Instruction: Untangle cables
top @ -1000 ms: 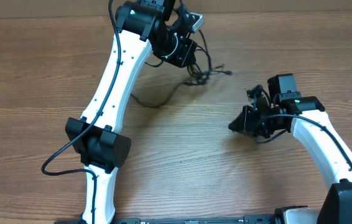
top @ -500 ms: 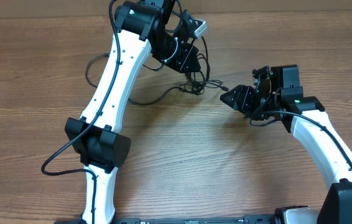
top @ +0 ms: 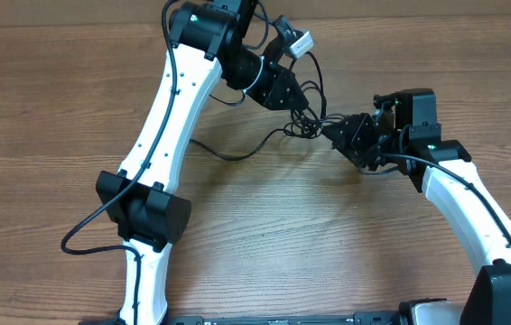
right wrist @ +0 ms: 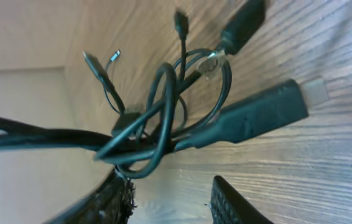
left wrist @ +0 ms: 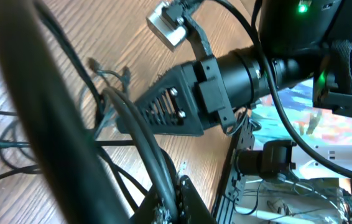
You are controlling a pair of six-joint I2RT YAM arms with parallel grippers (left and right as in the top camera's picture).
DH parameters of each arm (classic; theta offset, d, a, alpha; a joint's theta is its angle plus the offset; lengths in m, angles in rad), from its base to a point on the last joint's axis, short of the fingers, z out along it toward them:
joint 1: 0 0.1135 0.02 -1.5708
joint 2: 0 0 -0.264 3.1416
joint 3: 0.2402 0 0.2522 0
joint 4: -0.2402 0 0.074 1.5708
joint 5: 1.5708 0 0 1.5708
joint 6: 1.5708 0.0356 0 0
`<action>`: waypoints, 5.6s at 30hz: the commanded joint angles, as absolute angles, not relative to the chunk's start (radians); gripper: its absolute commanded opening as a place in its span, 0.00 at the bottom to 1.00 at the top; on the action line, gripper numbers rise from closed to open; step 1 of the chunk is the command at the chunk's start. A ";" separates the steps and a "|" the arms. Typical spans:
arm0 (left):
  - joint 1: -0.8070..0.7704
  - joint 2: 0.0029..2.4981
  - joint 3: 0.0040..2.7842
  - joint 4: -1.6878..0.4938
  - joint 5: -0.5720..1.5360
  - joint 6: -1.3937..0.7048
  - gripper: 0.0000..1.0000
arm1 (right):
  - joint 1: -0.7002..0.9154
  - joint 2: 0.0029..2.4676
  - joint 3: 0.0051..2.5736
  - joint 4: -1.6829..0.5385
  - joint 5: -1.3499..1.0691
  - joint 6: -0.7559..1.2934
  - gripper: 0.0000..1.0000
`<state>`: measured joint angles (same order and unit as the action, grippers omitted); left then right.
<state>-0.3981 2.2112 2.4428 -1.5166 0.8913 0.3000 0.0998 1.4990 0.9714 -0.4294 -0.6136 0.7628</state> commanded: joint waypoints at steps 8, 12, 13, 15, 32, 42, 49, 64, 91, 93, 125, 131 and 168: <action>-0.411 2.193 2.464 -1.518 0.847 0.336 0.04 | 0.104 1.504 0.970 -0.403 -0.661 0.818 0.39; -0.411 2.193 2.464 -1.518 0.802 0.313 0.04 | 0.104 1.504 0.970 -0.433 -0.691 0.819 0.39; -0.411 2.193 2.464 -1.518 0.801 0.314 0.05 | 0.104 1.504 0.970 -0.441 -0.690 0.818 0.38; -0.411 2.193 2.464 -1.518 0.802 0.314 0.04 | 0.104 1.504 0.970 -0.443 -0.670 0.818 0.38; -0.464 2.193 2.464 -1.538 0.855 0.314 0.04 | 0.106 1.504 0.970 -0.413 -0.487 0.850 0.24; -0.463 2.193 2.464 -1.536 0.870 0.315 0.04 | 0.106 1.504 0.970 -0.415 -0.493 0.865 0.04; -0.458 2.193 2.464 -1.526 0.661 0.287 0.04 | 0.105 1.504 0.970 -0.543 -0.501 0.807 0.04; -0.373 2.193 2.464 -1.518 0.559 0.223 0.04 | 0.103 1.504 0.970 -1.019 0.114 0.709 0.04; -0.313 2.193 2.464 -1.542 0.305 -0.006 0.04 | -0.028 1.504 0.970 -0.772 -0.125 0.609 0.38; -0.313 2.193 2.464 -1.545 0.425 0.092 0.04 | -0.028 1.504 0.970 -0.714 -0.263 0.521 0.48; -0.313 2.193 2.464 -1.615 1.348 0.476 0.04 | 0.144 1.504 0.970 -0.316 -0.560 0.406 0.54; -0.313 2.193 2.464 -1.618 1.441 0.475 0.04 | 0.147 1.504 0.970 -0.205 -0.494 0.578 0.46; -0.302 2.194 2.463 -1.597 0.516 0.250 0.49 | 0.147 1.504 0.970 -0.503 -0.394 0.519 0.33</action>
